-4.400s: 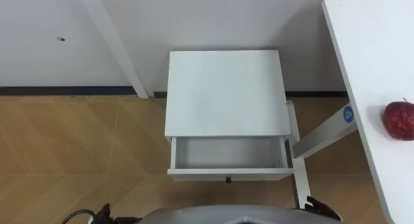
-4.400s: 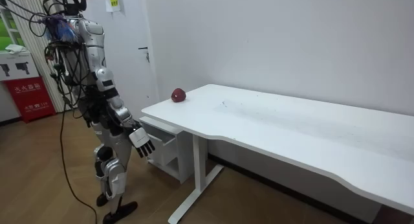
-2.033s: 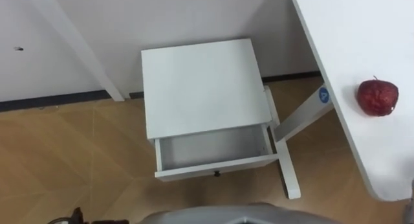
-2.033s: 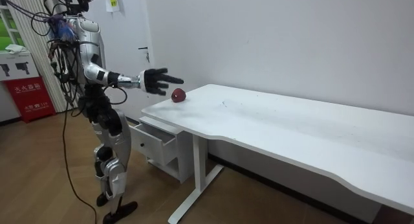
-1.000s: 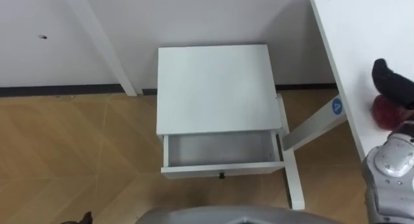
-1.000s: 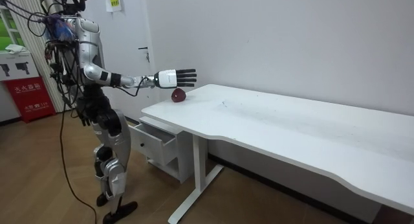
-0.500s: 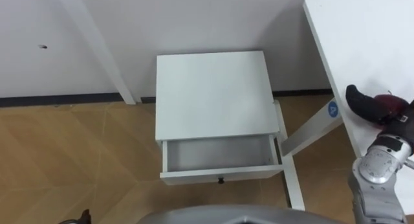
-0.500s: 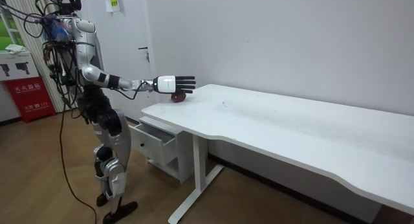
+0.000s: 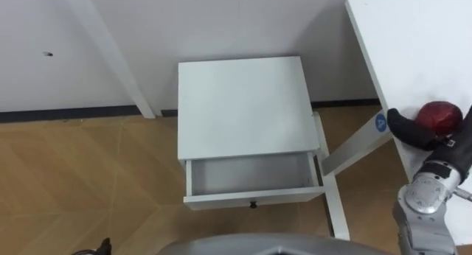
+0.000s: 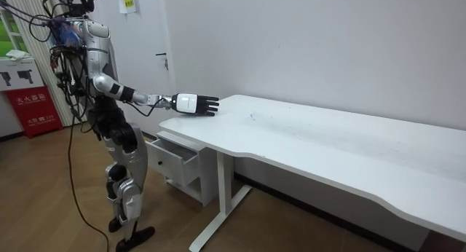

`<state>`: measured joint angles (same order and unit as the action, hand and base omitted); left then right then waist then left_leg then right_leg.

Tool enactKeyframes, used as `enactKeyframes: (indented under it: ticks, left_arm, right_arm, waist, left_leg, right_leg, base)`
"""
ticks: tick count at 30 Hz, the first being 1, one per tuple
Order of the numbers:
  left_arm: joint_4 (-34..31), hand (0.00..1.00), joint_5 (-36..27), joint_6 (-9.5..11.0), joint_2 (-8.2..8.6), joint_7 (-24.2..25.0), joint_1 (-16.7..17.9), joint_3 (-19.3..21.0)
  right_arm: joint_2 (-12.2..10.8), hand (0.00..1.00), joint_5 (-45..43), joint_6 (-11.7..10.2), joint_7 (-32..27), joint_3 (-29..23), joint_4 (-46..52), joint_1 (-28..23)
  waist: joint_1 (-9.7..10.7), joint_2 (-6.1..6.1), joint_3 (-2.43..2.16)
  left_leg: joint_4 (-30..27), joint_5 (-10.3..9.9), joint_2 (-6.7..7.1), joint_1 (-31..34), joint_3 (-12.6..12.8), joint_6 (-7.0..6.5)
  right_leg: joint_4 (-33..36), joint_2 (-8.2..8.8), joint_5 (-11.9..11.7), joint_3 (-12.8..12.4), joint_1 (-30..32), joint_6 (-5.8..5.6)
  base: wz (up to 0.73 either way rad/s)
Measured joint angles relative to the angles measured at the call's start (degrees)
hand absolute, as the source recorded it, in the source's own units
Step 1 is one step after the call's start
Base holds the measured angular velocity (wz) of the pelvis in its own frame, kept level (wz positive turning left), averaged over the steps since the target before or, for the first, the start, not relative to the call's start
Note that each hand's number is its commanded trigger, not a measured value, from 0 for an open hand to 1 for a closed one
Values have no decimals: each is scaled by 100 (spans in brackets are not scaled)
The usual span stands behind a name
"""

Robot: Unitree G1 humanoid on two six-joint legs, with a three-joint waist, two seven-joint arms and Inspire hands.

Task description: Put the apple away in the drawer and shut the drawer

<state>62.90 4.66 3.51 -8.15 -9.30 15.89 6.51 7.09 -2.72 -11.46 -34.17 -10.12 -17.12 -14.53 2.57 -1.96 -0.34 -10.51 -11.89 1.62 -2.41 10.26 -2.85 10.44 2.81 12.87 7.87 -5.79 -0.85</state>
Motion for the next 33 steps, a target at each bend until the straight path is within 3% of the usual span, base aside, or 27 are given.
enactKeyframes:
  ticks: [7, 8, 9, 12, 14, 22, 26, 33]
  left_arm:
    - [-4, 0, 4, 1, 8, -1, 37, 2]
    - [-4, 0, 4, 2, 7, -7, 50, 3]
    - [-3, 0, 4, 2, 7, -11, 58, 4]
    - [1, 0, 3, 6, 7, -29, 70, 4]
    - [3, 0, -1, 24, 8, -76, 73, 3]
    - [2, 0, -2, 63, 19, -182, 55, -6]
    - [1, 0, 1, 62, 25, -180, 51, -116]
    - [0, 0, -4, 58, 35, -117, -20, -238]
  right_arm:
    - [-3, 0, 1, -23, -2, -1, -47, -9]
    - [-3, 36, 1, -44, -1, -1, -49, -27]
    - [-3, 100, 1, -55, -1, -1, -53, -31]
    - [-2, 100, -1, -181, -4, -2, -158, -29]
    - [4, 100, -17, -399, -49, -49, -423, -17]
    - [72, 100, -234, -520, -75, -380, -678, 11]
    - [176, 100, -237, -466, -71, -410, -662, 74]
    - [160, 100, -251, -286, -61, -323, -395, -31]
  waist:
    - [15, -2, -5]
    - [17, -4, -7]
    - [21, -5, -7]
    - [25, -3, -9]
    - [33, -5, -16]
    - [67, -15, -28]
    - [47, 16, -32]
    - [21, 14, -32]
  left_leg:
    - [-9, 0, 0, -18, 0, 0]
    - [-9, 0, 0, -18, -1, 0]
    - [-9, 0, 1, -18, -1, 0]
    - [-9, 0, 0, -23, -5, 0]
    - [-10, 0, 1, -32, -4, 0]
    - [-5, -1, 0, -33, -4, 2]
    - [2, -2, 0, -15, -4, 3]
    - [-7, -2, 3, -19, 11, 3]
  right_leg:
    - [-11, 4, 0, 11, -25, 0]
    - [-32, 4, -1, 12, -39, 0]
    - [-58, 5, -2, 13, -55, -2]
    - [-78, 4, -4, 20, -70, -1]
    - [-79, 4, -5, 19, -81, -1]
    - [-84, -4, -7, 13, -105, 1]
    - [-82, -9, -7, 17, -86, 2]
    - [-75, -9, -8, 11, -64, 2]
  base:
    - [0]
    - [0]
    - [0]
    - [0]
    - [0]
    - [0]
    - [0]
    - [-1]
